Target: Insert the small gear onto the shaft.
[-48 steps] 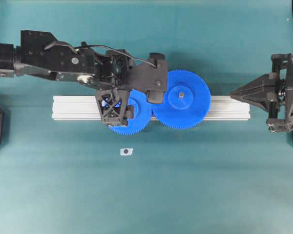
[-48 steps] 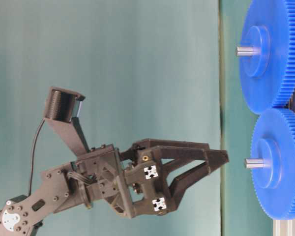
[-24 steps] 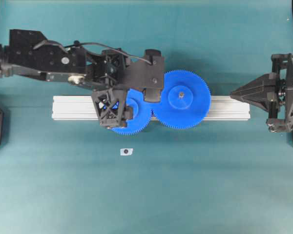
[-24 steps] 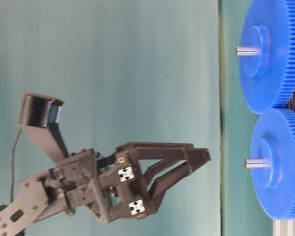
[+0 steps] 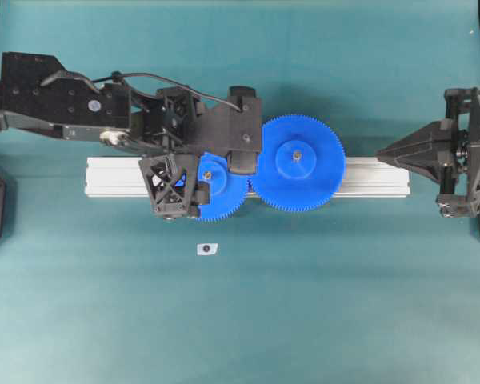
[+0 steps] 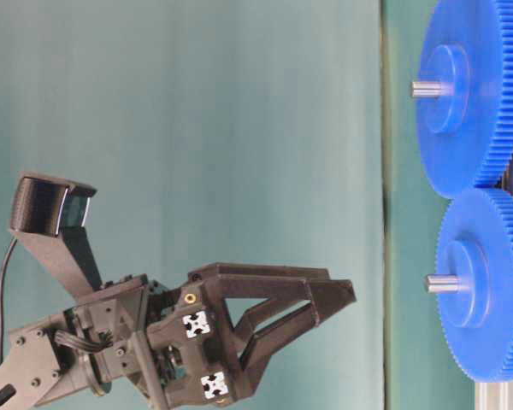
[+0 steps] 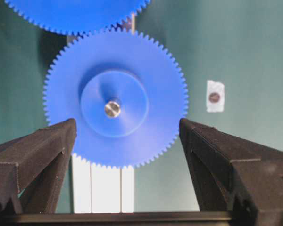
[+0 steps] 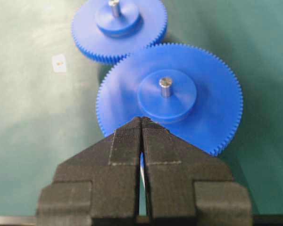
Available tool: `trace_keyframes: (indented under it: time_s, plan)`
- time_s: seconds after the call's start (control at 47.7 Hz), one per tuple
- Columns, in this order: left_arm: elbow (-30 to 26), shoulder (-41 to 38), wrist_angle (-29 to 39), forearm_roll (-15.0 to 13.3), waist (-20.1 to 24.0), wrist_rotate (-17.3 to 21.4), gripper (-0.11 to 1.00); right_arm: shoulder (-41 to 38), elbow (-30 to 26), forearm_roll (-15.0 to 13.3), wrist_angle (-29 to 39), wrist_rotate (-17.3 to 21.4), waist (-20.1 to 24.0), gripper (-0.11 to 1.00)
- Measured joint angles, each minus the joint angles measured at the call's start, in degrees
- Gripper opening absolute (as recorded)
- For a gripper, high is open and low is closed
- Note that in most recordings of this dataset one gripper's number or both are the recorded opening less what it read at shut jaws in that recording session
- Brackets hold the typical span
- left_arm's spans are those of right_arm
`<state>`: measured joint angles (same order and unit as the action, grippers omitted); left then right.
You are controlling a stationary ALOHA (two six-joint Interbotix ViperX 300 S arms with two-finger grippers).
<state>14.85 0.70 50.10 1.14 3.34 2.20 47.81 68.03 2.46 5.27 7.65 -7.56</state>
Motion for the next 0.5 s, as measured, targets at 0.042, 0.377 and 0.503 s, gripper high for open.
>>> trace_keyframes:
  time_s: [0.042,0.377,0.503]
  plan:
    - [-0.1,0.1,0.1,0.0,0.0,0.0,0.83,0.0,0.0,0.0,0.0,0.0,0.0,0.0]
    - [0.0,0.9,0.1,0.0,-0.4,0.0,0.83,0.0,0.0,0.0,0.0,0.0,0.0,0.0]
    - [-0.1,0.9,0.4,0.0,-0.4,-0.1,0.83,0.0,0.0,0.0,0.0,0.0,0.0,0.0]
